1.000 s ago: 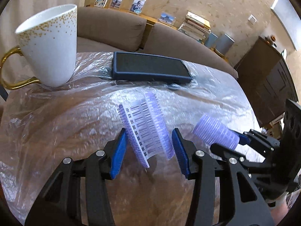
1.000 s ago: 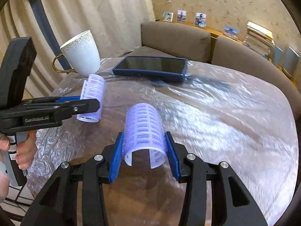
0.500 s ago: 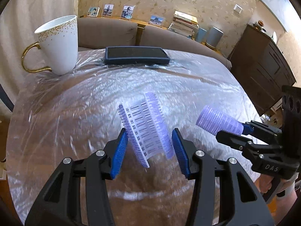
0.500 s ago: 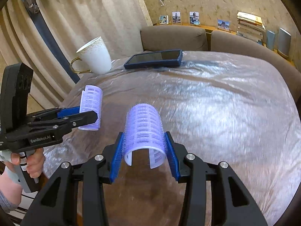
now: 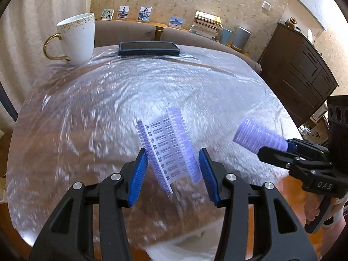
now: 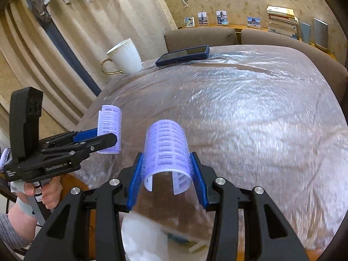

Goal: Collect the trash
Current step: 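Lift both lavender rollers and carry them over the white bin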

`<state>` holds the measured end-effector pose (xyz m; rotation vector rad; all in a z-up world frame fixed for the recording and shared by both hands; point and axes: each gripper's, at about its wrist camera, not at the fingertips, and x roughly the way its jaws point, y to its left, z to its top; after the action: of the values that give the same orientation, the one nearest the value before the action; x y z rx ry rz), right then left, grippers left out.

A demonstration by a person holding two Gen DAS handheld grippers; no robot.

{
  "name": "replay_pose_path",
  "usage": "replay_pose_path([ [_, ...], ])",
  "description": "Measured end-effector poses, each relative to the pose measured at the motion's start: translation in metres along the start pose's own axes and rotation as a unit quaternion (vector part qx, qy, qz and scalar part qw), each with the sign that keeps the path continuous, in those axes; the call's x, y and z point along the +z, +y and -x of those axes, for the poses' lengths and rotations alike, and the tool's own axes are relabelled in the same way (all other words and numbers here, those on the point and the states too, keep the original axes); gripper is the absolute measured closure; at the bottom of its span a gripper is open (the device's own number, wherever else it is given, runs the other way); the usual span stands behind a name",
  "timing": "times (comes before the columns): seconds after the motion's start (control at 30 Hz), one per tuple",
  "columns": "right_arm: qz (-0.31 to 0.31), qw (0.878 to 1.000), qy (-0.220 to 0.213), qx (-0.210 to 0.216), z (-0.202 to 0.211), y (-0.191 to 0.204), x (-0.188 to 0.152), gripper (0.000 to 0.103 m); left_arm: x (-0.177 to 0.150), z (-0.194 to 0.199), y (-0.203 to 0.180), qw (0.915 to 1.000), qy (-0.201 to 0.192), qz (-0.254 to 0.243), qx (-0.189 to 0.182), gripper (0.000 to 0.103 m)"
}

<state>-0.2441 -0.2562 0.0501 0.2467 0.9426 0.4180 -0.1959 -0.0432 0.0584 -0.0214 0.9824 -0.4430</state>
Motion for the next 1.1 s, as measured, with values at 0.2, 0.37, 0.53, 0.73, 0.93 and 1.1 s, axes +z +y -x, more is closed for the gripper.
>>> replay_pose_path([
  [0.2, -0.002, 1.0, 0.0, 0.006, 0.02, 0.007, -0.026, 0.061, -0.024, 0.016, -0.009, 1.0, -0.005, 0.001, -0.006, 0.053],
  [0.37, -0.001, 1.0, 0.003, 0.011, 0.036, 0.014, -0.046, 0.061, -0.04, 0.03, -0.016, 0.9999, -0.01, -0.008, -0.006, 0.053],
  [0.53, 0.0, 1.0, 0.005, 0.015, 0.048, 0.018, -0.062, 0.061, -0.055, 0.044, -0.027, 0.9995, -0.004, -0.027, -0.015, 0.053],
  [0.73, 0.006, 1.0, 0.018, 0.016, 0.056, 0.025, -0.083, 0.061, -0.077, 0.053, -0.041, 0.9981, 0.012, -0.055, -0.024, 0.053],
  [0.93, 0.015, 0.999, 0.042, 0.011, 0.057, 0.03, -0.105, 0.061, -0.097, 0.05, -0.049, 0.9964, 0.038, -0.069, -0.033, 0.053],
  [1.1, 0.013, 0.998, 0.066, 0.001, 0.047, 0.028, -0.121, 0.061, -0.111, 0.039, -0.053, 0.9944, 0.059, -0.083, -0.029, 0.053],
])
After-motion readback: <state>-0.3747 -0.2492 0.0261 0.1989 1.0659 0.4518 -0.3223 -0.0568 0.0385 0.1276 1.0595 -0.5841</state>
